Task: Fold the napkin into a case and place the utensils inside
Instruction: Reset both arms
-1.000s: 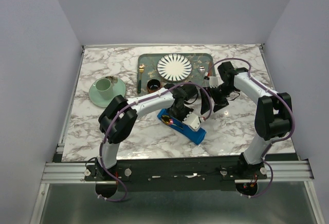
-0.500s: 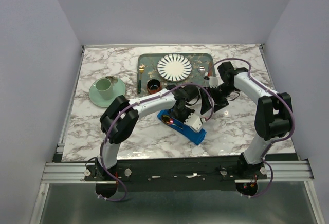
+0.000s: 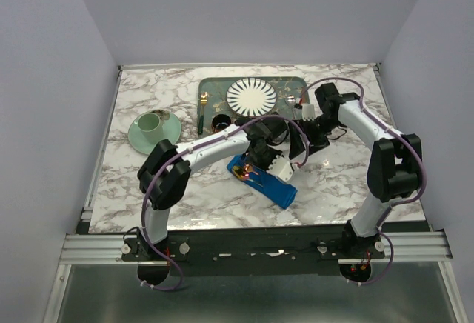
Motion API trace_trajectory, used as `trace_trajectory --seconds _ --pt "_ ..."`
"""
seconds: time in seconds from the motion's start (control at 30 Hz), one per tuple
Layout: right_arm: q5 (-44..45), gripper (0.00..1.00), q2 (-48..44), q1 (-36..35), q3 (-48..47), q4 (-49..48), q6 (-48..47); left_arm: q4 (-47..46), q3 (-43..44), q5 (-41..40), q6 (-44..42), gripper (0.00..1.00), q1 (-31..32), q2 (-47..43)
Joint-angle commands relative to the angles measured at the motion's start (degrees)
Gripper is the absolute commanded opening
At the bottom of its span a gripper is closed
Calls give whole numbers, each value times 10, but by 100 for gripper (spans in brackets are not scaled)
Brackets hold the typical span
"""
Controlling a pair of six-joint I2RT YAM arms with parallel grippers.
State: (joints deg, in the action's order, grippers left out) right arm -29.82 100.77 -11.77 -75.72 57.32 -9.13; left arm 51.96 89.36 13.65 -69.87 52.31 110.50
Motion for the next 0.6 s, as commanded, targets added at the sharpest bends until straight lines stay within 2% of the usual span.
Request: trace_trajectory --seconds 0.0,0.07,0.13,0.17,0.2,0.27,0.3,0.37,0.47,0.57 --pt "-8 100 -15 17 -72 18 -26 7 36 -46 38 50 -27 -63" --pt "-10 100 -20 29 -105 18 -36 7 68 -62 83 57 -42 -72" --pt "-17 100 -29 38 -128 17 -44 8 100 -75 121 81 -72 -77" --pt "-23 100 -34 51 -149 15 -48 10 144 -77 165 91 -84 -78" --pt "-32 100 -39 58 -158 11 -48 12 169 -77 196 99 -97 -77" --pt "-38 100 -55 84 -186 -2 -45 15 233 -76 246 99 -136 -78" --pt "-48 100 -59 95 -195 -5 -43 16 250 -75 300 99 -149 -79" --pt "-56 100 -69 115 -213 -9 -36 12 285 -85 356 99 -191 -85" --pt "-71 100 -93 164 -220 -17 -27 16 297 -99 479 99 -255 -99" --pt "-71 100 -131 194 -175 -37 -15 21 260 -47 620 99 -323 -125"
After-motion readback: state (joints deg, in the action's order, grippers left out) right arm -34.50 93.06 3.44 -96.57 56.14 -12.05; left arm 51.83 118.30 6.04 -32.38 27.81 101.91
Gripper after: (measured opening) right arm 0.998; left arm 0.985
